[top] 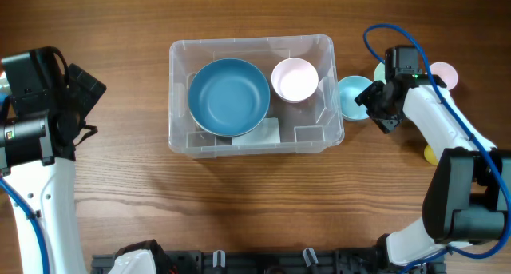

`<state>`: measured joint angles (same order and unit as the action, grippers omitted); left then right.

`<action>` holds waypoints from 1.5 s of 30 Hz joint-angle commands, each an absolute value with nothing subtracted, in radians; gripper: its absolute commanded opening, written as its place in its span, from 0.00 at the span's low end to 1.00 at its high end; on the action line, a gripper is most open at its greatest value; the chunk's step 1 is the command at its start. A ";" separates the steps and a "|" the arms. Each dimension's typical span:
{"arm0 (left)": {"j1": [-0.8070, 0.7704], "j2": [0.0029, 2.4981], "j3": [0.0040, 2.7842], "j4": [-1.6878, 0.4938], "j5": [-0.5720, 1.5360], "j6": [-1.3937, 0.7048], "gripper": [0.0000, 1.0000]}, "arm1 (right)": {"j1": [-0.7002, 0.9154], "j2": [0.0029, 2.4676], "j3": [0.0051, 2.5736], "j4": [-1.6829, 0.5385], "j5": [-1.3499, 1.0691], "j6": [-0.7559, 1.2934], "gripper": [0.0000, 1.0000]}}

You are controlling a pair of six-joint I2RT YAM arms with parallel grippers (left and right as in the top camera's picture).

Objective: Pack container
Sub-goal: 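Grasp the light blue bowl rim with the right gripper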

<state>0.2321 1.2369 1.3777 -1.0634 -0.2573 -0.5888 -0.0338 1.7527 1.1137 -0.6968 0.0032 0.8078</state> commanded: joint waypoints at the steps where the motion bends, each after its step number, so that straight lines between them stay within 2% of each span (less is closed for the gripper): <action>1: 0.239 1.232 1.393 -1.064 -0.259 -0.591 1.00 | -0.035 1.777 1.104 -0.692 0.002 0.812 0.58; 4: 0.239 1.232 1.393 -1.064 -0.259 -0.591 1.00 | -0.035 1.777 1.104 -0.693 0.002 0.812 0.57; 8: 0.239 1.232 1.393 -1.064 -0.259 -0.591 1.00 | -0.035 1.777 1.104 -0.694 0.002 0.812 0.50; 19: 0.239 1.232 1.393 -1.064 -0.259 -0.591 1.00 | -0.035 1.777 1.055 -0.662 0.003 0.813 0.43; 25: 0.239 1.232 1.393 -1.064 -0.259 -0.591 1.00 | -0.035 1.776 1.056 -0.659 0.002 0.794 0.13; 29: 0.239 1.232 1.393 -1.064 -0.259 -0.591 1.00 | -0.035 1.776 1.056 -0.662 0.002 0.771 0.06; 38: 0.239 1.232 1.393 -1.064 -0.259 -0.591 1.00 | -0.034 1.754 1.056 -0.744 0.009 0.705 0.04; 45: 0.239 1.232 1.393 -1.064 -0.259 -0.591 1.00 | -0.034 1.607 1.056 -0.827 0.071 0.674 0.04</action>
<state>0.2321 1.2369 1.3777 -1.0634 -0.2573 -0.5888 -0.0338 1.7138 1.0592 -0.8013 0.0174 0.7223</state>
